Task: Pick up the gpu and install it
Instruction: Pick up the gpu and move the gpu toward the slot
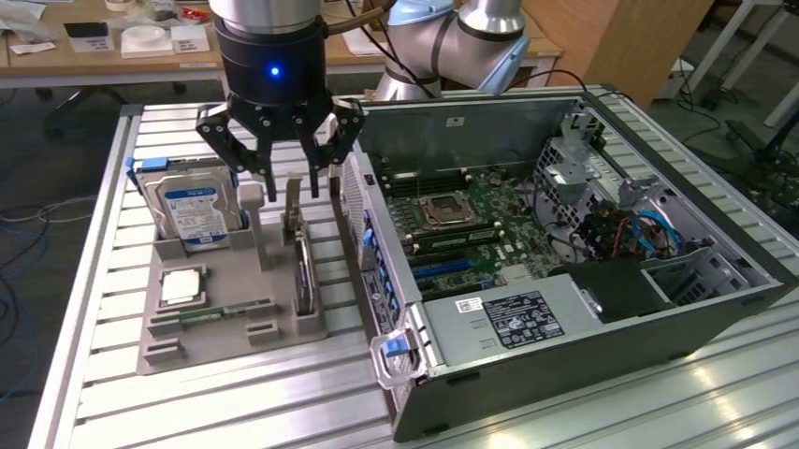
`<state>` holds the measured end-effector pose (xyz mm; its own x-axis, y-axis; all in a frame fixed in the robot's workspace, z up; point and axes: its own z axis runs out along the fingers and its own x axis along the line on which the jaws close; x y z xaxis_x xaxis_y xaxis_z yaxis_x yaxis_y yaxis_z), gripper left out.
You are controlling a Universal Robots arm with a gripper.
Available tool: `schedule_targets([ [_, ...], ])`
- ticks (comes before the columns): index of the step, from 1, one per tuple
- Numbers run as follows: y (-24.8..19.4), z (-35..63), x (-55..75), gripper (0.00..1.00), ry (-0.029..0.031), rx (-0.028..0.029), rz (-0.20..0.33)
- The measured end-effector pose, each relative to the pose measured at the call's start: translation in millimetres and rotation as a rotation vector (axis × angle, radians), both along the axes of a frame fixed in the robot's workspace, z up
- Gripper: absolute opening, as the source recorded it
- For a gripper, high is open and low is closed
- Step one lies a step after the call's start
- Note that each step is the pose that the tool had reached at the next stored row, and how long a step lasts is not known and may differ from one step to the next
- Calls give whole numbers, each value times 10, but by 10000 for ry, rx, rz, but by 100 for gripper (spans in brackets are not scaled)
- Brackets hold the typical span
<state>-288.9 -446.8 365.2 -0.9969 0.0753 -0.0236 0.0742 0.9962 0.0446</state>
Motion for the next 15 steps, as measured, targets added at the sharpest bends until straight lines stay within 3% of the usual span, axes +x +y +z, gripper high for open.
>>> schedule_targets([
  [15,0,-26,0,47,-2,2,0],
])
